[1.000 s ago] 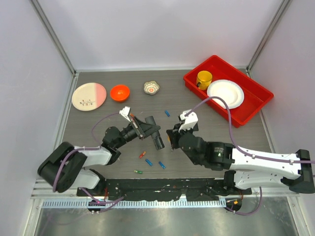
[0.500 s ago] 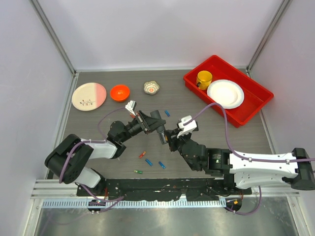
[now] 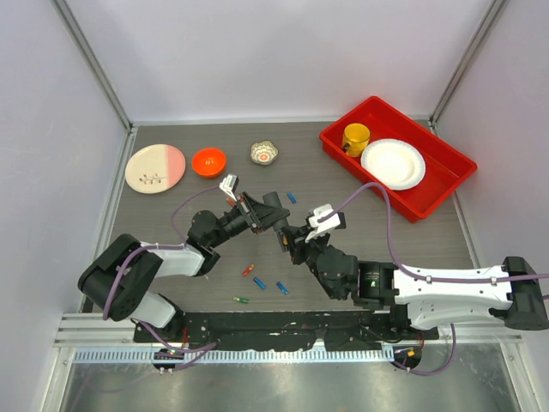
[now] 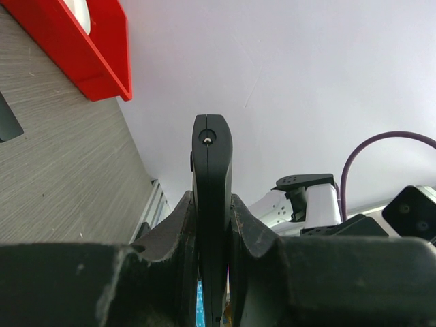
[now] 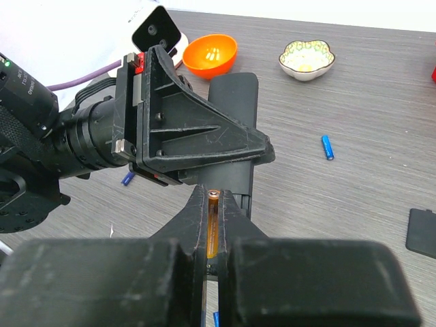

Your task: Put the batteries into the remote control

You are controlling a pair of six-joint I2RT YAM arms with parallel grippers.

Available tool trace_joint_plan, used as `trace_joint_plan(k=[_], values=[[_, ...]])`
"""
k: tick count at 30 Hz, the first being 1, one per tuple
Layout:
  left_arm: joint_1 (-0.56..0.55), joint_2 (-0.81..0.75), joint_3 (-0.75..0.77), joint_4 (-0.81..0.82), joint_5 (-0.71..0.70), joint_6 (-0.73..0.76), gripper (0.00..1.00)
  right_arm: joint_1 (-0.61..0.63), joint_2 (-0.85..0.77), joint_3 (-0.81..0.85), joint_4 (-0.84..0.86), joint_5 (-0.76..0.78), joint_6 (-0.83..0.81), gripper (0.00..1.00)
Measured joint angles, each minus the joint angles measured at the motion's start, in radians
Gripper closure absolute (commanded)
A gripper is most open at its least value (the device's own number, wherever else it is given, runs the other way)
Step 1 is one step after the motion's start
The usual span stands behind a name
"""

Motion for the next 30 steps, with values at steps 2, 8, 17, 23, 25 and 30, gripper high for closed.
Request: trace_joint_plan(k=[2,8,17,23,25,30], values=[[0.0,0.0,0.0,0.0,0.0,0.0,1.0,0.0,0.005,0.0,0.009,0.001,-0.002,0.99],[0.0,0.0,0.004,0.0,0.0,0.0,1.0,0.0,0.023,-0.004,0.012,0.001,-0.003,0.99],[0.0,0.0,0.011,0.0,0.003,0.0,1.0,0.0,0.026,-0.004,-0.011,-0.001,0.007,0.99],[-0.002,0.0,0.011,-0.016,0.019,0.005,1.0,0.0,0.073,0.027,-0.055,-0.021,0.025,0.99],[-0.003,0.0,0.011,-0.019,0.024,0.005,1.0,0.0,0.097,0.046,-0.076,-0.024,0.031,0.99],[-0.003,0.0,0.011,-0.029,0.027,0.008,1.0,-0.001,0.117,0.061,-0.099,-0.023,0.044,0.99]])
